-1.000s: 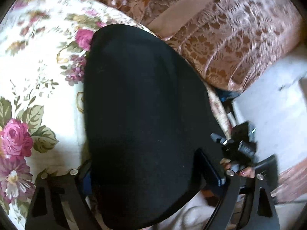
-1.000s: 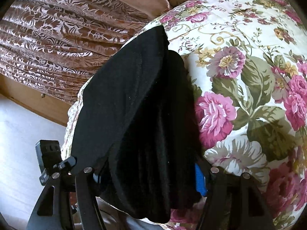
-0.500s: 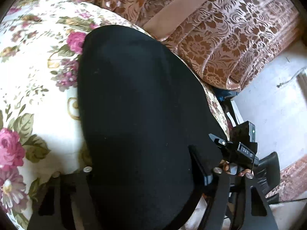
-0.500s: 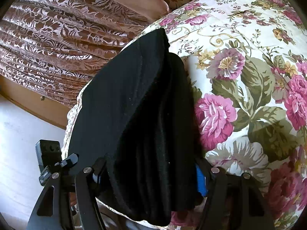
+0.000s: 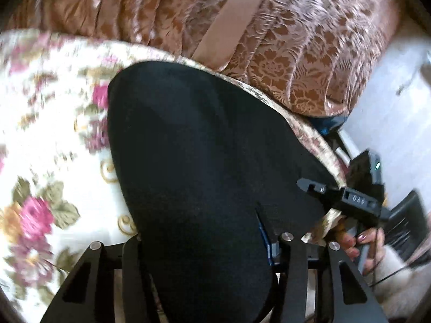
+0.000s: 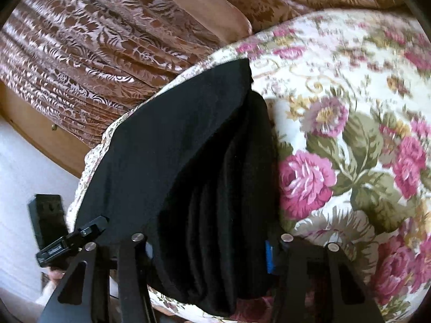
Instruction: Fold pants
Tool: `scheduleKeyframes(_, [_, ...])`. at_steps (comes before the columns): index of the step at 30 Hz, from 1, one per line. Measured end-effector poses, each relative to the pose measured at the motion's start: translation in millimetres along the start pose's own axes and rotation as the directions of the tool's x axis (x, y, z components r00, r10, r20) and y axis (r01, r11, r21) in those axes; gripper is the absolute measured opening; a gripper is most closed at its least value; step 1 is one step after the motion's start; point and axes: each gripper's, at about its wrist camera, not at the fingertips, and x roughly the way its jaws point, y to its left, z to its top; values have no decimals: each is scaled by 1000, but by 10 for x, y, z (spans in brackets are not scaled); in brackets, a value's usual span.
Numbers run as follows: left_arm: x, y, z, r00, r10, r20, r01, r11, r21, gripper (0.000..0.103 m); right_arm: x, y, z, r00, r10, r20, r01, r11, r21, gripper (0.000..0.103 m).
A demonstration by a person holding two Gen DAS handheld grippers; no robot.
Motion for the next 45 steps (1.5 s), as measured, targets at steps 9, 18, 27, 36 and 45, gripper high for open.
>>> scheduleKeyframes(9, [-92,-53,347,991,91,97,-102,988,112,51,-23,225,246,994,11,106,-3,997,-79,48])
scheduleKeyframes(18, [165,167,881,971,164,173,-185,976,115,51,361,362,841,984,6,175,19,990,-139,48])
scheduleKeyframes(27, [595,394,1499,948,224,225,-256,958,128,51,830,369,1579,976,-20,218,55,986,-155,48])
scheduleKeyframes(36, [1079,676,2073,924,284,255,-324,937,131,52,1364,314,2212,968,-57,243,95,985,-147,48])
scheduleKeyframes(45, [1364,1193,2011,960,207,187,-207,978,-19,63,1741,-138,2194,969,-105,223,131,985,-108,57])
